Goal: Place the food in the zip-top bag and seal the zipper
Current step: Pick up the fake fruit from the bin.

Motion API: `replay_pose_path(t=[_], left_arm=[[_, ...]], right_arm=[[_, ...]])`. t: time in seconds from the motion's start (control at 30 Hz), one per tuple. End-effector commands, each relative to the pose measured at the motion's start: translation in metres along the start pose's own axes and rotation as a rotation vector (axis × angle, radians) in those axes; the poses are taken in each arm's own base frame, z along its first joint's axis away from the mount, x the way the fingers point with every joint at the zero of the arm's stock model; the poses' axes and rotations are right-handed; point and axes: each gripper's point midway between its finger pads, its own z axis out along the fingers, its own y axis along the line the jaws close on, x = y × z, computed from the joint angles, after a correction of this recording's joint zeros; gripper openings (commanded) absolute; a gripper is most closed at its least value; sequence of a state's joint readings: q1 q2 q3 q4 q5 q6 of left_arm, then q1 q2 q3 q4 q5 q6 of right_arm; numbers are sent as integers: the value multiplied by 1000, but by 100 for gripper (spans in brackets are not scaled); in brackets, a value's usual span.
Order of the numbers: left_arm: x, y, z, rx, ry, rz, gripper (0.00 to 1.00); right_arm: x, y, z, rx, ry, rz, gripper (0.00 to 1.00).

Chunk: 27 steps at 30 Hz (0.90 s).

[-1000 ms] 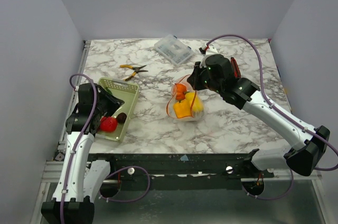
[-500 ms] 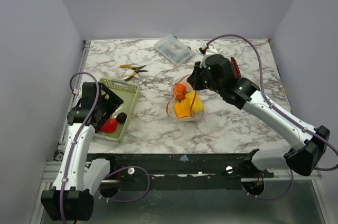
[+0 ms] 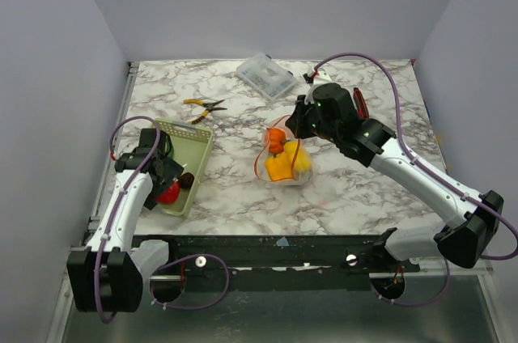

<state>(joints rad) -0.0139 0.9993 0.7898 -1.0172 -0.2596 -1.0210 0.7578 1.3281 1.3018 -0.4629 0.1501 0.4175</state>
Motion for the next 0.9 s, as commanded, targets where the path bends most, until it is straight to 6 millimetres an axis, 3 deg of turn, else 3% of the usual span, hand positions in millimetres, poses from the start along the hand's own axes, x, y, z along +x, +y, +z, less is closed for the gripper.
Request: replay_pose_path(t=[0.0,0.47,0.67,0.87], left_arm=[[-2,10,19,-119,0,6,98],[6,14,43,-175,30,35,83],[4,13,40,-157,20,47,65],[-7,1,19,-72,-17,37,40]], right_arm=[[-11,7,0,-31,-31,0,0],[-6,5,2,-21,-23,2,0],[-6,3,2,-16,-28,4,0],[-5,5,3,-23,-23,8,0]])
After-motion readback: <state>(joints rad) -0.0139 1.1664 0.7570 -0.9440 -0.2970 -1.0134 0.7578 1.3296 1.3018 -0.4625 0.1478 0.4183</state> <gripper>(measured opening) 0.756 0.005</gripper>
